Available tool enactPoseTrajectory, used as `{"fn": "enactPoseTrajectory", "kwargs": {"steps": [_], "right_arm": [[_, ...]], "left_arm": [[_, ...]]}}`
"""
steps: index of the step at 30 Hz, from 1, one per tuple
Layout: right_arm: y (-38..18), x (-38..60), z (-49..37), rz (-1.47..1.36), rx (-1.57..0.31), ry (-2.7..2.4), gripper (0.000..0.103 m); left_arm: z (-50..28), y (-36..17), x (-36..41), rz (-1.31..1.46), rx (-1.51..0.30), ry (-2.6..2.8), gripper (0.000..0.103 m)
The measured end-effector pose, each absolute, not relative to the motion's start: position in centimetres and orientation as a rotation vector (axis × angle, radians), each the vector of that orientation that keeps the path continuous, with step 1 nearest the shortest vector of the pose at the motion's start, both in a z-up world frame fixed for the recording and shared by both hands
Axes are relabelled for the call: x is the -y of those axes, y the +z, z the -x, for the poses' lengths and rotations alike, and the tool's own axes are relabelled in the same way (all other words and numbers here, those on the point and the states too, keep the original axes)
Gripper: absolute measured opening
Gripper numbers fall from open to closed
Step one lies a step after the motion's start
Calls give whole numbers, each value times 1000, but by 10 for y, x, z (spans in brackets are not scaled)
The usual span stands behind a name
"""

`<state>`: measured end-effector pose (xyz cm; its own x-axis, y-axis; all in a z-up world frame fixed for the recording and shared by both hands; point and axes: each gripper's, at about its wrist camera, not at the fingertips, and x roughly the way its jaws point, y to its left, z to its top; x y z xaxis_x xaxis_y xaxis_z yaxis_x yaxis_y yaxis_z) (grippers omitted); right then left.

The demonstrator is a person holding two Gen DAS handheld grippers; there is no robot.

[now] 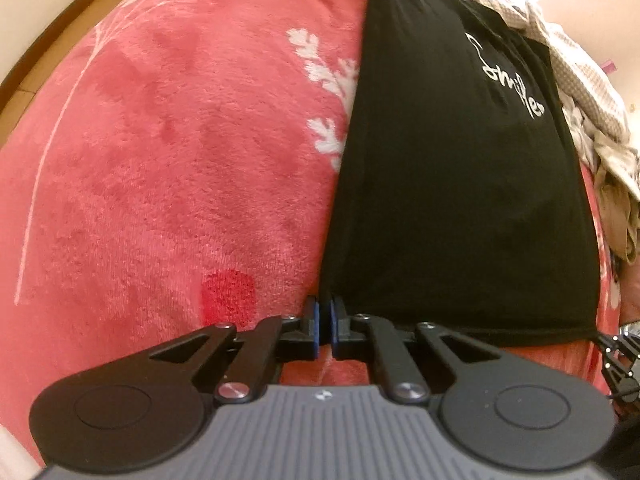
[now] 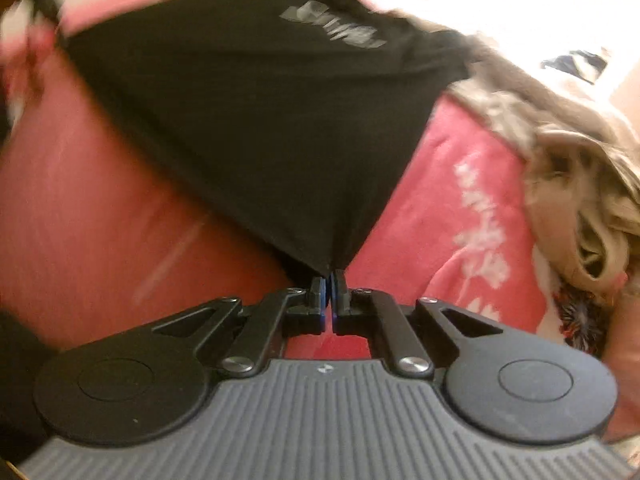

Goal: Fold clothes

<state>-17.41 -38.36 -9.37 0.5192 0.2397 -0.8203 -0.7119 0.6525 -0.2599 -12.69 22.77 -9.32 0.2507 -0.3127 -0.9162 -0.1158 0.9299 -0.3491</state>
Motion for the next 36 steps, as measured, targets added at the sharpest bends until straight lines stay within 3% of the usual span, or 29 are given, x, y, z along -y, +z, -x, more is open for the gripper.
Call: {"fn": "enactPoseTrajectory", "kwargs": {"steps": [6,10,14,18,21,28,36], "right_arm": [[-78,412,168,535,-987,591,2],[-43,423,134,299,-888,537,2],[-62,398,114,200,-855,595,2],[-97,401,124,147,-1000,646,2],[-80,418,116,24,-1131,681,4],[-29,432,46,-80,-927,594,5],[-59,376,-22,-84,-904,659,5]], "left_arm": [[126,-93,-226,335,-1316,-161,7],[124,-98,-225,338,-1314,-163,7],[125,-94,-224,306,-1313,-177,7],[128,-86,-229,289,-1307,-180,12],[129,-74,-235,289,-1295,-175,17],[113,-32,-241,192,-1154,-159,25],[55,-44,-221,157,-1113,-143,41]]}}
